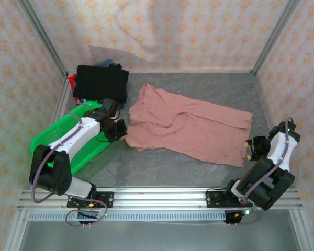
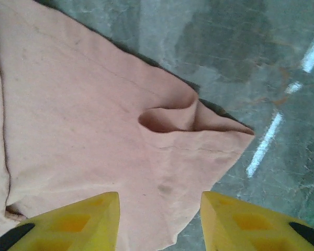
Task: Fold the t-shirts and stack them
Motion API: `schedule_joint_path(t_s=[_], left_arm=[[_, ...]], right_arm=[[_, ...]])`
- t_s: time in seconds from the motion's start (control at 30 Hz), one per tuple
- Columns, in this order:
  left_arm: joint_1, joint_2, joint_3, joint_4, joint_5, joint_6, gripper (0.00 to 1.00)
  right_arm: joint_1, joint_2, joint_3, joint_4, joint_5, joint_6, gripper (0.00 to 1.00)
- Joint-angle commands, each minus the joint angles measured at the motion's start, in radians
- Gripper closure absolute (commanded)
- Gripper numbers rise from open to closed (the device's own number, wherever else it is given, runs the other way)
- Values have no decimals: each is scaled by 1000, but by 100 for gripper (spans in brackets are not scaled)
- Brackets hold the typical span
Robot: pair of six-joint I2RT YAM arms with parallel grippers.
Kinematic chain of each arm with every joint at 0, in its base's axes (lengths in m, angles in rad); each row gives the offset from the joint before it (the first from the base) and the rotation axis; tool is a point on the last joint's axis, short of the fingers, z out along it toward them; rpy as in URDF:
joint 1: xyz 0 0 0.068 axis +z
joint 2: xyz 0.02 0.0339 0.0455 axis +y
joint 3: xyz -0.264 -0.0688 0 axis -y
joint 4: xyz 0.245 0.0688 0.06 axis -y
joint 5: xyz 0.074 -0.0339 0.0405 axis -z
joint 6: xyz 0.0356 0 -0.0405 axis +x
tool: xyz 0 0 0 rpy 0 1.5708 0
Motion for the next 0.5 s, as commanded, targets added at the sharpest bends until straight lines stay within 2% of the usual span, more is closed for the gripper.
schedule_joint_path(t_s=[0.0,0.23,0.33,0.47], left_arm=[[-6,25,-46,24,-3,28,100],[-7,32,-67,30,4,44,100],[-6,31,-68,30,5,46,100],[-7,46,-60,39,14,49,100]], right_arm=[[1,59,20,-33,-76,-31,56],[27,74,-26,-41,-111,-25,58],[30,67,-51,-68,-70,-46,58],[35,94,-102,19,-93,4,57]])
